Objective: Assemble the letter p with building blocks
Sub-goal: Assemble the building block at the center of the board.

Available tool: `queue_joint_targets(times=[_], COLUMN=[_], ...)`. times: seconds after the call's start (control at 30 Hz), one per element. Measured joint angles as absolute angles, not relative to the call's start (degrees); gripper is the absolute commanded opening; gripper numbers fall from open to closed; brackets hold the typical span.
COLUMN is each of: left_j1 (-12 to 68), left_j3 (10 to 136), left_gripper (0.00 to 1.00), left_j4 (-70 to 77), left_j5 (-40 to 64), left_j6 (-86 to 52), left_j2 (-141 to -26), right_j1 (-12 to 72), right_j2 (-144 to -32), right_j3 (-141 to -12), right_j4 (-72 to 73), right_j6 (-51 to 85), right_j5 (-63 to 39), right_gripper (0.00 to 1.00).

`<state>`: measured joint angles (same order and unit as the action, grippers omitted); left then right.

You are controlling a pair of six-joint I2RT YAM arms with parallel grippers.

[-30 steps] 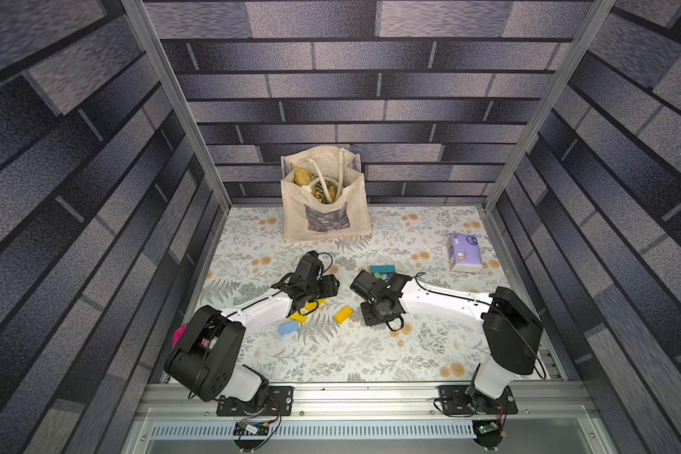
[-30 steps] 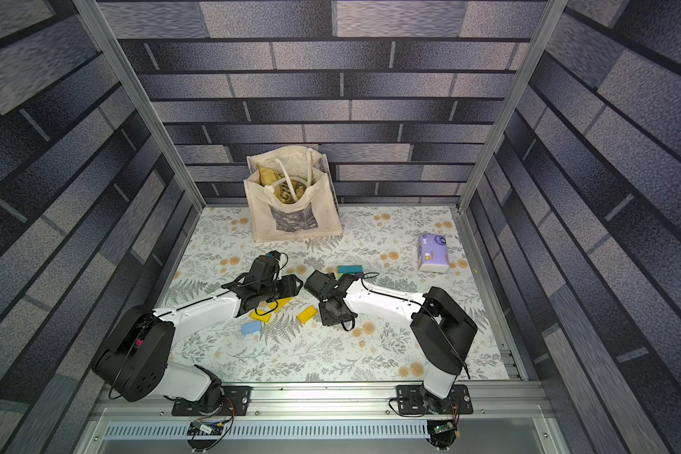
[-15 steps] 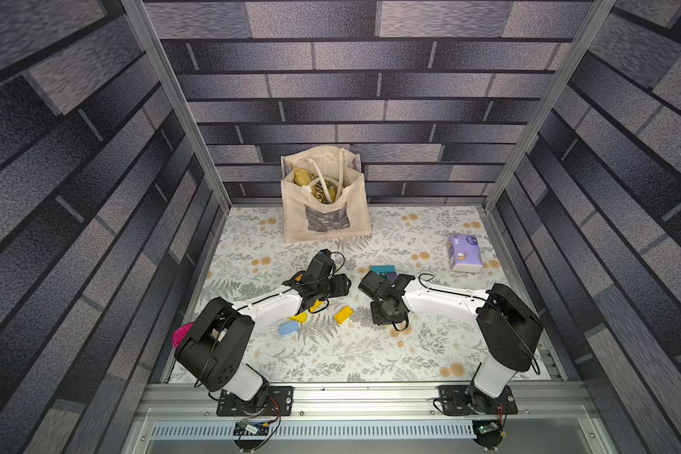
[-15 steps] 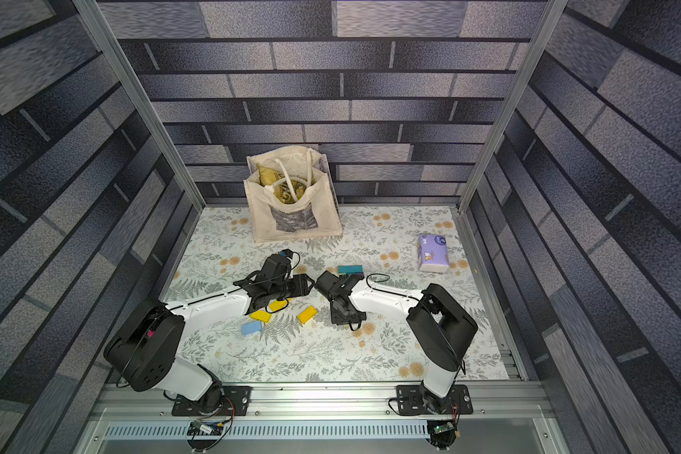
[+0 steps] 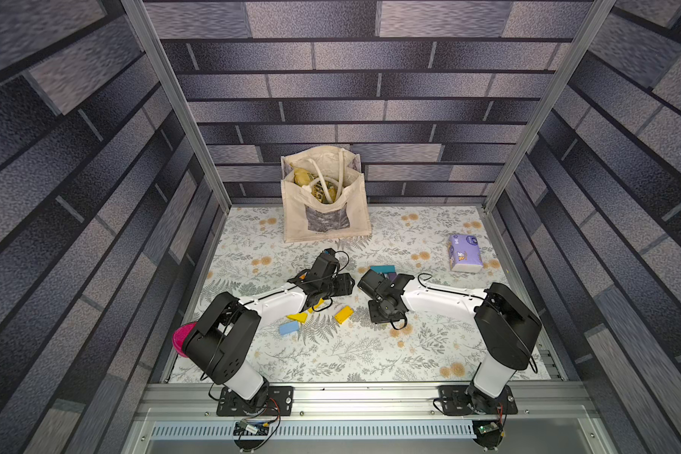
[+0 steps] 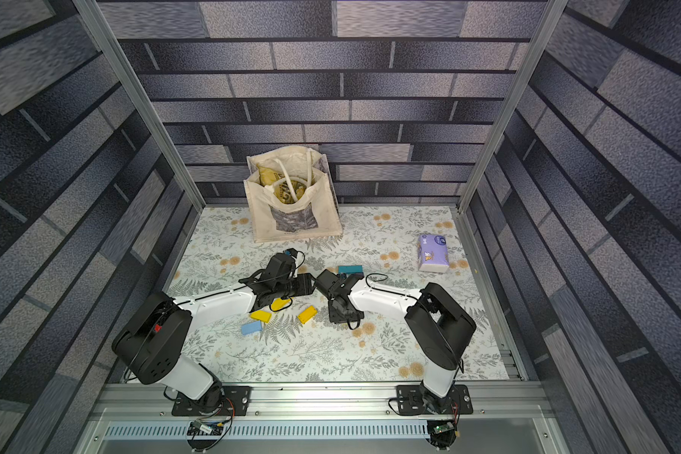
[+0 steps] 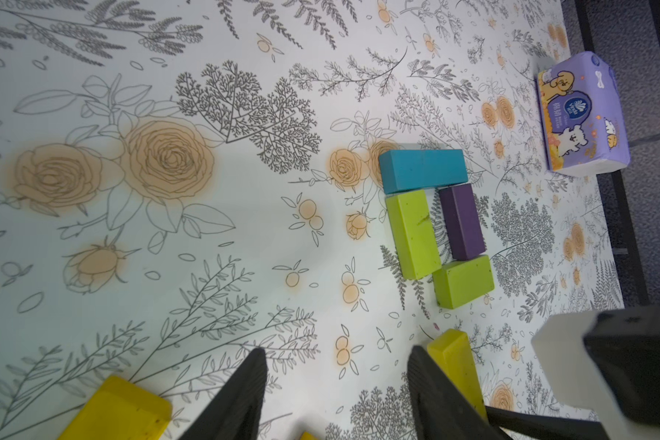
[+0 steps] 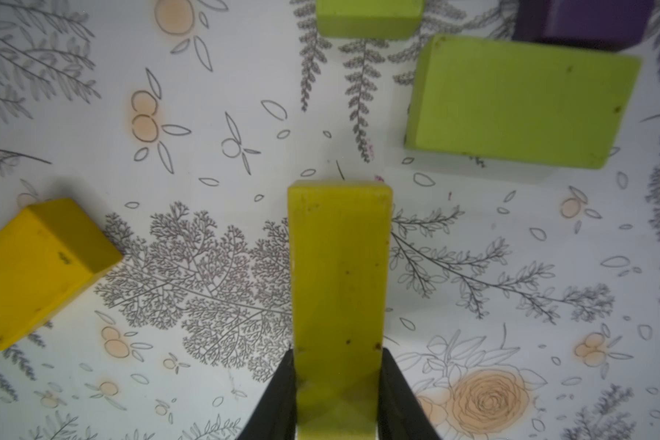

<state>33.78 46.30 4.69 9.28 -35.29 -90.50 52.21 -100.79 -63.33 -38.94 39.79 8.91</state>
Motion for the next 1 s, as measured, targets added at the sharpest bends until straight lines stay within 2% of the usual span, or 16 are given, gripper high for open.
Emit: queue_joint_targets(times=[0.13,0.2,0.27,0.33,0.47,0.53,0.63,0.7,0.87,1.0], left_j1=[33.8,33.8,33.8,33.8,34.1,34.5,36.0,37.4,40.1,40.9], left_j3=[46.3,46.3,46.3,46.3,46.3,46.3,46.4,46.4,46.4,46.4], left_gripper=[0.62,0.62,0.62,0.62,0.61,0.56,0.4,0.32,0.14,0.09], left_j4=[4.8,4.8,4.8,4.8,5.0,5.4,6.3,6.5,6.5,6.2], left_j5=[9.3,9.3,9.3,9.3,9.8,10.7,13.3,14.6,16.8,17.9], left_j6=[-35.3,-35.3,-35.3,-35.4,-36.0,-36.3,-36.7,-37.0,-37.6,-37.5], left_j2=[-90.8,-90.8,-90.8,-90.8,-91.0,-91.3,-92.4,-93.1,-93.6,-94.1], right_j1=[52.2,52.2,52.2,52.2,52.2,52.2,51.7,51.3,50.6,49.8], right_j2=[-103.5,-103.6,-103.6,-103.6,-101.6,-97.8,-89.8,-86.6,-85.1,-85.2], right_j3=[-64.4,-64.9,-65.2,-65.3,-64.8,-63.4,-59.2,-56.6,-48.6,-45.3], right_j4=[-39.1,-39.0,-39.0,-39.0,-39.2,-39.1,-38.5,-38.0,-33.7,-31.3], right_j6=[39.5,39.2,39.3,39.0,39.0,39.4,40.7,42.0,46.3,48.6], right_j5=[8.6,8.6,8.9,9.2,10.0,10.1,8.6,6.5,-0.1,-3.8], right_gripper=[0.39,0.48,0.63,0.69,0.75,0.74,0.68,0.59,0.25,0.0])
